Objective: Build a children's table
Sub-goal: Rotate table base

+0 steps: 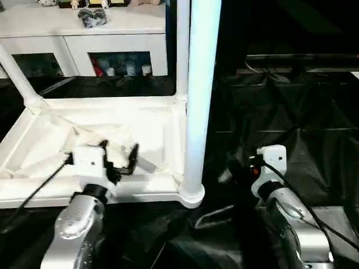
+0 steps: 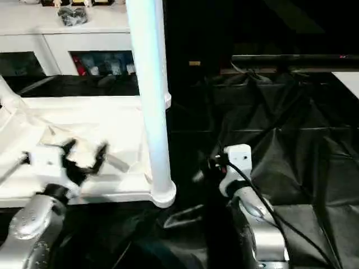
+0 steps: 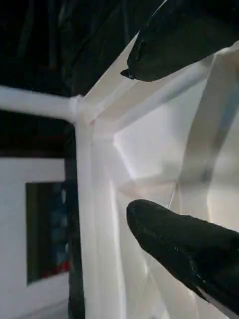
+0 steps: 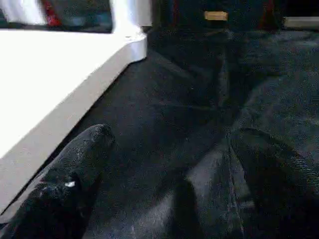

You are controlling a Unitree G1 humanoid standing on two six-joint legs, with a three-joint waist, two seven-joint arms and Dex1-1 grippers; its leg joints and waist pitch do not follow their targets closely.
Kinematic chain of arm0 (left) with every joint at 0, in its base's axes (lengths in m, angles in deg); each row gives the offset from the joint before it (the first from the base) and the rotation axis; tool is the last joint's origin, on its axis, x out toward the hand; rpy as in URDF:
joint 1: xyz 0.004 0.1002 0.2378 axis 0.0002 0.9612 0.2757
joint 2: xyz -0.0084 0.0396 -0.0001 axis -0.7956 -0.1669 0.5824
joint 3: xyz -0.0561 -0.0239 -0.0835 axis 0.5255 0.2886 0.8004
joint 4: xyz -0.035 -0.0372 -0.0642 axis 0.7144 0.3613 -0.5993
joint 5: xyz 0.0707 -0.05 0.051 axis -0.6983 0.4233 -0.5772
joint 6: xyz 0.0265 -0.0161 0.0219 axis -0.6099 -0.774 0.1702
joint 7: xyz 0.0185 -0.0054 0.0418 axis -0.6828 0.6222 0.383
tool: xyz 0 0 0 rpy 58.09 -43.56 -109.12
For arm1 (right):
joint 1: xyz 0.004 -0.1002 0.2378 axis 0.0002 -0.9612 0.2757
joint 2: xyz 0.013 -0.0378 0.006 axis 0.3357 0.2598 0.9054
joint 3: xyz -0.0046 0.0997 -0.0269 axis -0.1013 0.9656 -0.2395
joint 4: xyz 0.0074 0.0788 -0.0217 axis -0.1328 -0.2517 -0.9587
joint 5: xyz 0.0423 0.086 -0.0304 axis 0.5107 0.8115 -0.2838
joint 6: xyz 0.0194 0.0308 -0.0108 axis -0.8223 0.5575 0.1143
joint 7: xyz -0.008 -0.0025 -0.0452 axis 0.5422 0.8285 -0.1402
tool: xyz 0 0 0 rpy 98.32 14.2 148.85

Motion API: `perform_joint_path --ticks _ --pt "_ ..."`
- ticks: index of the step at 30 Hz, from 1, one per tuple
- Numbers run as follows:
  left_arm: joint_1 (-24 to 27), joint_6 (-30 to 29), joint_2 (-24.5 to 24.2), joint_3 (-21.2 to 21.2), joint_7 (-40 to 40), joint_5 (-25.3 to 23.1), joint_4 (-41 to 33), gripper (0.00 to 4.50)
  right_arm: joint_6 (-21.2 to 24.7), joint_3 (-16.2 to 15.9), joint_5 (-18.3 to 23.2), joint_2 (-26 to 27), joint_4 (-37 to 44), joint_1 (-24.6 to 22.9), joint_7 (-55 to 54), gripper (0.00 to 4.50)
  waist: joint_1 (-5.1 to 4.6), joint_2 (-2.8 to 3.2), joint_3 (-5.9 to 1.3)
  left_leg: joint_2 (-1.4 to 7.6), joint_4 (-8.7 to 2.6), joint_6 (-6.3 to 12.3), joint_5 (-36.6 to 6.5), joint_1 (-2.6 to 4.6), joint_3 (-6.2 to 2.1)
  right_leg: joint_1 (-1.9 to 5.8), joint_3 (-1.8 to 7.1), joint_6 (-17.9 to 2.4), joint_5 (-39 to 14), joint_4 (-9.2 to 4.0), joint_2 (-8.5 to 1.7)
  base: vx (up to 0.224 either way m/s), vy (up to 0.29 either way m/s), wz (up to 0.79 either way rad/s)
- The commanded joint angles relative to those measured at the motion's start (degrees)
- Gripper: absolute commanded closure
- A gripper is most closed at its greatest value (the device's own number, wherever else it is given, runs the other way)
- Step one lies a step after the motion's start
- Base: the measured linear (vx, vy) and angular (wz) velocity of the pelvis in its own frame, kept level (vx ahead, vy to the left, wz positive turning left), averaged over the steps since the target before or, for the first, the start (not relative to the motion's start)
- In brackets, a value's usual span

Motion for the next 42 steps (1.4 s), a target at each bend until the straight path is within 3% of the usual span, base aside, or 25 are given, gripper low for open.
perform_joint_path --ticks 1,7,13,15,17,18,19,20,21,23,24,25,26,27,28,29,30,31,32,33,34,36,37,39,42 --pt "0.3 -0.4 -0.9 -0.5 -0.5 -1.1 -0.6 0.07 -0.1 -1.0 -0.5 -0.5 0.6 1.1 1.4 0.17 0.38 -0.12 -3.27 2.71 -3.92 1.99 -10.6 -0.12 -1.23 2.18 3.1 -8.0 -7.8 -4.42 -4.27 0.0 0.0 0.0" --pt "1.7 -1.6 -2.7 0.9 -1.4 -0.1 -1.0 0.07 -0.8 -1.7 0.0 -3.1 -2.2 3.0 5.4 0.17 0.26 -0.81 -2.94 2.81 -4.0 2.52 -11.9 0.0 -1.11 2.18 2.98 -8.2 -12.3 -4.69 -4.35 0.0 0.0 0.0" --pt "-0.6 -3.1 -2.5 1.1 -0.1 -1.4 -1.0 0.07 -0.5 -1.6 0.4 -3.4 -4.1 4.3 5.1 0.17 0.88 -0.5 -2.77 3.0 -4.2 1.48 -14.2 0.65 -1.15 1.59 3.08 -7.8 -15.9 -5.01 -4.31 0.0 0.0 0.0" --pt "-0.8 -3.9 -2.0 0.9 1.2 -1.7 -0.5 0.07 -0.7 -1.9 0.1 -3.1 -4.6 4.0 4.7 0.17 1.12 -0.62 -3.02 2.87 -3.78 2.28 -8.6 -0.34 -1.15 1.44 3.07 -8.3 -10.0 -4.72 -4.11 0.0 0.0 0.0" --pt "-0.9 -4.6 -1.8 1.0 1.3 -0.9 -0.7 0.07 -0.7 -2.1 0.2 -2.9 -4.4 3.8 4.8 0.17 1.29 -0.68 -3.82 2.09 -2.34 6.02 2.1 -1.33 -0.73 0.73 2.48 -11.2 2.2 -3.96 -3.5 0.0 0.0 0.0" --pt "-1.1 -5.4 -1.9 0.9 1.0 -0.8 -0.9 0.07 -0.7 -2.2 0.2 -2.9 -4.2 3.7 4.9 0.17 1.33 -0.9 -5.2 0.64 -0.12 11.13 15.2 -2.48 -0.39 -0.19 1.73 -13.1 19.0 -2.68 -2.5 0.0 0.0 0.0" --pt "-1.2 -6.0 -1.8 0.9 1.2 -0.9 -0.9 0.07 -0.6 -2.3 0.1 -2.8 -4.1 3.7 5.0 0.17 1.49 -0.83 -6.01 0.01 0.68 13.49 19.9 -2.91 -0.44 -0.51 1.29 -13.7 26.3 -1.82 -2.03 0.0 0.0 0.0" --pt "-1.3 -6.2 -1.6 1.0 1.2 -1.0 -1.0 0.07 -0.6 -2.3 0.2 -2.8 -4.0 3.7 5.0 0.17 1.78 -0.33 -6.89 -0.21 2.01 18.32 21.4 -4.38 -0.82 -2.21 0.12 -14.1 31.2 -2.17 -1.64 -0.098 0.032 0.03" --pt "-1.4 -6.0 -1.7 0.9 1.1 -1.3 -1.0 0.07 -0.7 -2.1 0.5 -2.7 -3.8 3.7 5.1 0.17 1.77 -0.23 -6.66 -0.03 1.92 19.02 17.6 -4.72 -0.8 -2.68 -0.22 -14.2 25.8 -3.08 -1.72 -0.098 0.032 0.03" --pt "-1.5 -6.0 -1.6 0.7 0.9 -1.4 -1.1 0.07 -0.6 -1.9 1.2 -2.5 -3.4 3.6 5.1 0.17 1.73 0.73 -5.39 1.55 0.58 15.8 -6.0 -3.38 -0.92 -2.96 -1.04 -11.1 -7.3 -6.14 -2.6 -0.144 0.051 -0.01" --pt "-1.5 -6.2 -1.7 0.6 0.9 -1.3 -1.1 0.07 -0.6 -1.7 1.3 -2.5 -3.4 3.6 5.1 0.17 0.56 1.02 -3.82 2.55 -0.64 8.5 -25.4 -1.16 -1.25 -3.21 -2.48 -4.5 -31.7 -7.38 -2.02 -0.15 0.057 -0.04" --pt "-1.7 -6.1 -1.7 0.3 0.8 -1.5 -1.1 0.07 -0.6 -1.6 1.5 -2.6 -3.4 3.5 5.2 0.17 -0.72 2.56 -1.24 4.73 -4.41 0.53 -46.7 -0.05 -2.46 -3.4 -6.42 2.4 -38.0 -6.55 0.46 -0.145 0.048 -0.12" --pt "-1.8 -6.3 -1.6 0.1 0.7 -1.5 -1.2 0.07 -0.8 -1.4 1.6 -2.6 -3.3 3.5 5.1 0.17 1.77 3.99 -1.23 7.31 -11.04 -2.1 -54.8 -6.16 -2.28 2.67 -4.51 0.5 -27.4 8.38 0.06 -0.167 0.052 0.04" --pt "-2.0 -6.6 -1.5 -0.4 0.7 -1.5 -1.3 0.07 -0.9 -1.0 1.8 -2.5 -3.5 3.5 4.9 0.17 8.61 2.7 -2.05 3.88 -10.82 -4.23 -54.3 -9.47 5.58 4.72 -3.35 -1.7 -23.2 13.34 0.99 -0.167 0.052 0.04" --pt "-2.0 -6.6 -1.5 -0.4 0.7 -1.5 -1.3 0.07 -0.9 -1.0 1.8 -2.5 -3.5 3.5 4.9 0.17 7.38 1.08 -3.04 4.5 -7.85 -4.55 -42.8 -7.81 5.84 4.78 1.29 -0.7 -32.5 13.25 -0.63 -0.105 -0.05 0.13" --pt "-2.1 -6.8 -1.4 -0.5 0.8 -1.6 -1.3 0.07 -0.8 -0.8 1.9 -2.5 -3.7 3.6 4.7 0.17 4.77 -2.49 -4.14 4.36 0.88 -5.4 -31.2 -1.31 4.51 -0.39 3.86 4.1 -51.8 6.87 -4.13 0.05 -0.155 0.16" --pt "-2.3 -7.3 -1.5 -1.2 0.7 -2.1 -1.4 0.07 -0.7 -0.3 1.4 -2.4 -4.5 3.9 3.7 0.17 5.99 -1.8 -0.53 -0.68 11.29 1.85 -2.8 -3.42 -3.22 -1.54 11.22 1.8 -68.4 -7.23 -8.17 0.05 -0.155 0.16" --pt "-2.4 -7.3 -1.5 -1.4 0.6 -2.3 -1.4 0.07 -0.6 -0.1 1.2 -2.4 -4.9 4.0 3.2 0.17 5.99 -1.8 -0.53 -0.68 11.29 1.85 -2.8 -3.42 -3.22 -1.54 11.22 1.8 -68.4 -7.23 -8.17 0.0 0.0 0.0" --pt "-2.4 -7.3 -1.5 -1.6 0.6 -2.4 -1.5 0.07 -0.3 0.3 0.9 -2.3 -5.3 4.3 2.5 0.17 6.5 -1.94 -0.37 -1.03 9.63 0.19 -3.0 -4.19 -5.68 1.25 9.32 -2.0 -56.5 -4.71 -7.78 -0.085 0.057 0.08" --pt "-2.3 -7.2 -1.4 -1.7 0.7 -2.6 -1.5 0.07 0.0 1.0 1.0 -2.2 -5.8 4.7 1.6 0.17 7.14 -0.33 -1.65 1.08 4.42 -2.19 -8.6 -0.58 -5.45 0.71 7.01 -5.1 -40.6 -2.21 -5.12 -0.085 0.057 0.08" --pt "-2.3 -7.2 -1.6 -1.7 0.9 -3.0 -1.4 0.07 -0.2 1.3 1.1 -2.1 -6.0 5.0 1.4 0.17 5.61 -0.13 -1.62 2.74 0.15 -3.2 -21.0 1.03 -5.47 -0.41 5.22 -7.3 -30.9 -0.39 -2.31 -0.114 0.038 0.18" --pt "-2.2 -7.2 -1.8 -1.8 1.0 -3.4 -1.3 0.07 -0.4 1.5 1.1 -2.1 -6.1 5.3 1.3 0.17 4.35 1.31 -3.3 3.86 -2.22 -1.51 -15.8 0.09 -6.12 2.53 3.95 -8.7 -7.7 0.78 -2.99 -0.072 0.058 -0.04" --pt "-2.0 -7.0 -2.4 -1.7 1.3 -3.9 -1.0 0.07 -1.2 1.8 1.0 -2.1 -7.0 6.4 1.1 0.17 3.98 1.88 -3.66 3.9 -3.0 0.06 -13.8 0.14 -5.9 2.98 2.91 -8.3 -2.0 0.1 -3.25 -0.017 0.09 -0.14" --pt "-1.9 -7.1 -2.6 -1.5 1.4 -4.3 -1.1 0.07 -1.6 1.8 0.8 -2.2 -7.6 7.0 0.9 0.17 2.88 1.55 -3.55 3.18 -3.29 -0.05 -13.4 -0.88 -5.37 3.67 2.97 -8.1 1.3 -0.45 -3.94 -0.011 0.079 -0.14" --pt "-1.3 -7.5 -3.0 0.0 3.0 -5.7 -0.5 0.07 -3.0 1.0 0.1 -2.7 -11.7 10.9 1.3 0.17 1.91 0.91 -3.39 2.58 -3.34 0.51 -11.5 -1.02 -4.07 3.86 3.36 -8.5 0.6 -1.73 -4.74 -0.002 0.018 -0.03"
